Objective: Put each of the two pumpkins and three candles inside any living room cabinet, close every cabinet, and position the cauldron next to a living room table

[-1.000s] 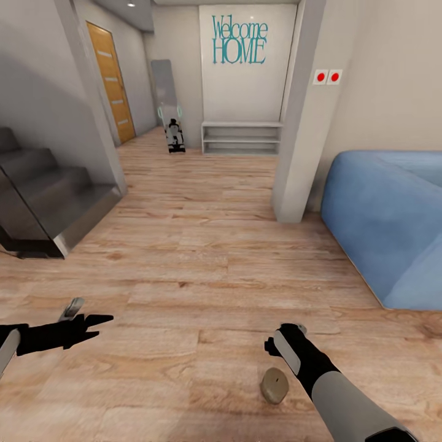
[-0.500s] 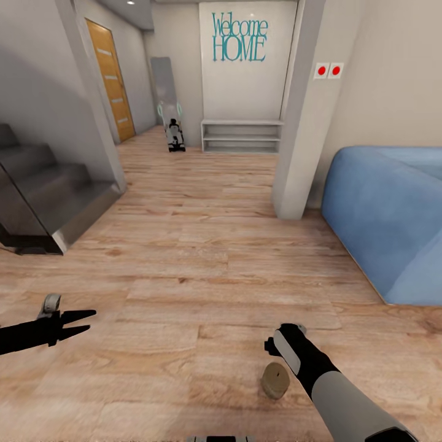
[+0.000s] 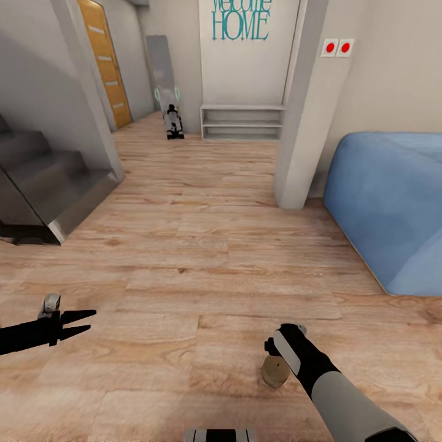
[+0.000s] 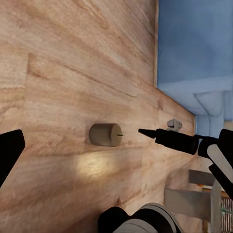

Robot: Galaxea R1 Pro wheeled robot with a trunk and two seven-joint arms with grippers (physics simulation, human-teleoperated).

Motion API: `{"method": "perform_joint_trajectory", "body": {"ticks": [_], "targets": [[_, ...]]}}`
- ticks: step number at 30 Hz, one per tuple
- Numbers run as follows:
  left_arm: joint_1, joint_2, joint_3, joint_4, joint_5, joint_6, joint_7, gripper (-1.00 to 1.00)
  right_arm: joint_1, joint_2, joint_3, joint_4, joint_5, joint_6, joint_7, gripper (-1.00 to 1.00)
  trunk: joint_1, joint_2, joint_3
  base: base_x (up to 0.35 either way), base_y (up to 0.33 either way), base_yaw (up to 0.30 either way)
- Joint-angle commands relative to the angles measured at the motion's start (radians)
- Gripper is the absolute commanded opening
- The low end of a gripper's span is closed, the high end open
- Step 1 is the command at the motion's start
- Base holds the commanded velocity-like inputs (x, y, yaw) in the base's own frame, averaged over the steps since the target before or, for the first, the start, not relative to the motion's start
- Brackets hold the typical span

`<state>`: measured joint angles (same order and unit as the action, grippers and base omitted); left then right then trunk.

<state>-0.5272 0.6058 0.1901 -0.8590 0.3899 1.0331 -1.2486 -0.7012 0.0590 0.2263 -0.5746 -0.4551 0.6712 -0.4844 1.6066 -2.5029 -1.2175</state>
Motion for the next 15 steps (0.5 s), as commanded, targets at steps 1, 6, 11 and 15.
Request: {"method": "perform_joint_trajectory", "body": {"ticks": [1,6,11,15], "targets": [[0.000,0.000,0.000,0.000,0.001,0.007,-0.002,1.00,-0.001,-0.001,0.005,-0.001,-0.010,0.002,-0.010,1.00,0.000,-0.001,-0.005,0.000,0.000,0.000],[0.000,0.000,0.000,0.000,0.001,0.006,-0.002,1.00,0.000,-0.001,0.005,0.002,-0.010,-0.013,-0.010,1.00,0.002,-0.002,-0.024,0.000,0.000,0.000],[0.000,-0.001,0.000,0.000,0.001,0.005,-0.002,1.00,0.000,0.000,0.005,0.006,-0.011,-0.048,-0.009,1.00,0.005,-0.003,-0.043,0.000,0.000,0.000],[0.001,-0.003,0.000,0.000,0.001,0.004,-0.002,1.00,0.000,-0.001,0.005,0.008,-0.009,-0.073,0.051,1.00,0.006,-0.004,-0.059,0.000,0.000,0.000]]}}
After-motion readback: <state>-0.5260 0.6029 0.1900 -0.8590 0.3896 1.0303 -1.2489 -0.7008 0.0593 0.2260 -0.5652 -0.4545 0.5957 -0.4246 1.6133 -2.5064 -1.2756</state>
